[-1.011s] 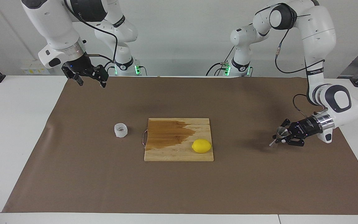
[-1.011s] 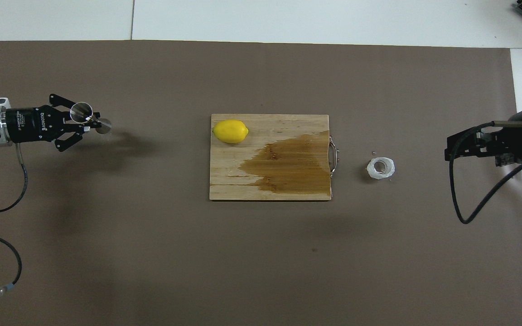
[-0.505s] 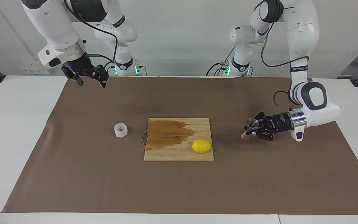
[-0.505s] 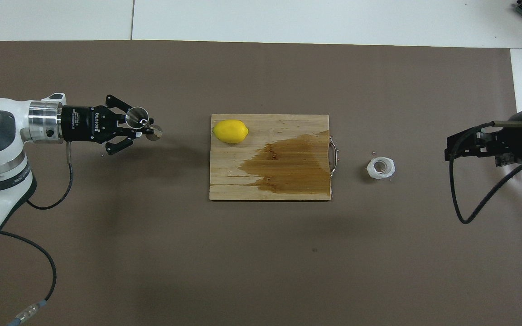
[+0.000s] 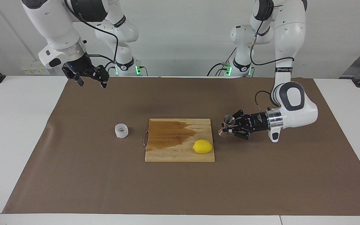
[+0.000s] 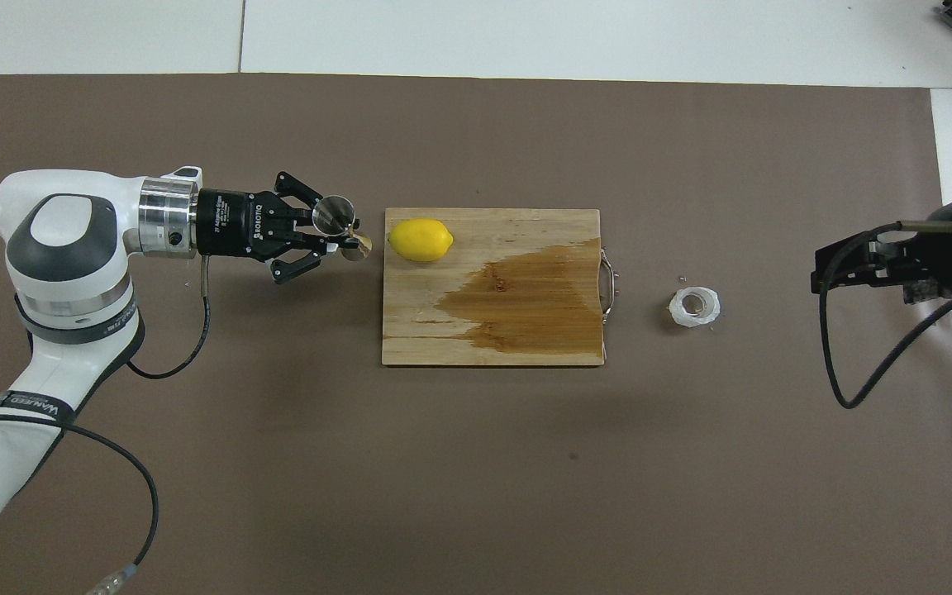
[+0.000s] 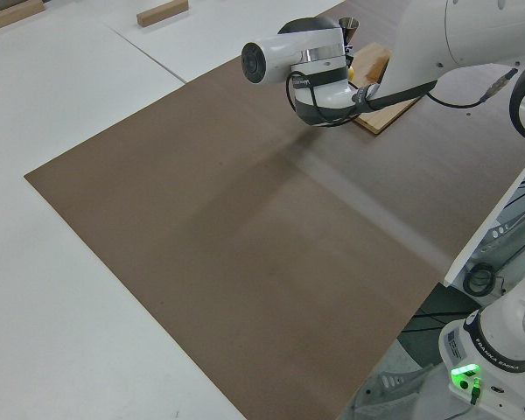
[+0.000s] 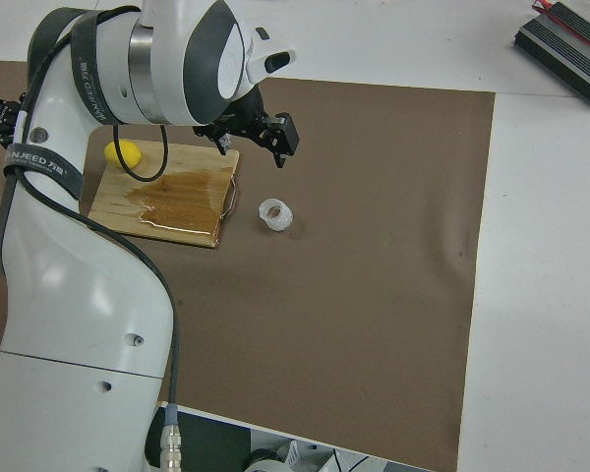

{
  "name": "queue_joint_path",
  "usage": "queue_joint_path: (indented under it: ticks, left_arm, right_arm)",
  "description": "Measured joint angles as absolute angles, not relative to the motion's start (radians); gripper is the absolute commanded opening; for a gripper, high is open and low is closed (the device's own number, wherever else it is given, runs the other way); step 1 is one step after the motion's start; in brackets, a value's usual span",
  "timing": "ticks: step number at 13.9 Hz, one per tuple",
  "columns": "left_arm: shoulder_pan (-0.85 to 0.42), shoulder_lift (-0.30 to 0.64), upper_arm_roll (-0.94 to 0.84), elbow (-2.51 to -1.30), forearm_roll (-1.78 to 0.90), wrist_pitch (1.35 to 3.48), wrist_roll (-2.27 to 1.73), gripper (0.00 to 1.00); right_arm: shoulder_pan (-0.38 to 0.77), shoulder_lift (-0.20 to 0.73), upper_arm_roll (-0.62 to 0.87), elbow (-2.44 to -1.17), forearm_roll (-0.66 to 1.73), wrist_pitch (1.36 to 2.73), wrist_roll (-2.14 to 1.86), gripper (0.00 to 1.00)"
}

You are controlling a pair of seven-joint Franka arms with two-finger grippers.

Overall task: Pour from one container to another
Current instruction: 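Carry the metal cup with the left gripper over the wooden board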

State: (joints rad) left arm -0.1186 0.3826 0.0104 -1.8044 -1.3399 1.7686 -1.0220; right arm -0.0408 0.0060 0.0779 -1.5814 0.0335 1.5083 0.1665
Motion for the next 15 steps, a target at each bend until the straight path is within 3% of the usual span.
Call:
queue_joint_path:
  ticks: [11, 15]
  left_arm:
    - [-0.402, 0.368, 0.010, -1.843, -1.599, 2.070, -1.027, 0.00]
    - [-0.451, 0.370, 0.011, -1.893, -1.699, 2.128, -0.909, 0.00]
  right_arm:
    - [-0.041, 0.006, 0.078, -1.581, 0.033, 1.508, 0.167, 1.00]
    - [-0.041, 0.006, 0.078, -1.581, 0.033, 1.508, 0.167, 1.00]
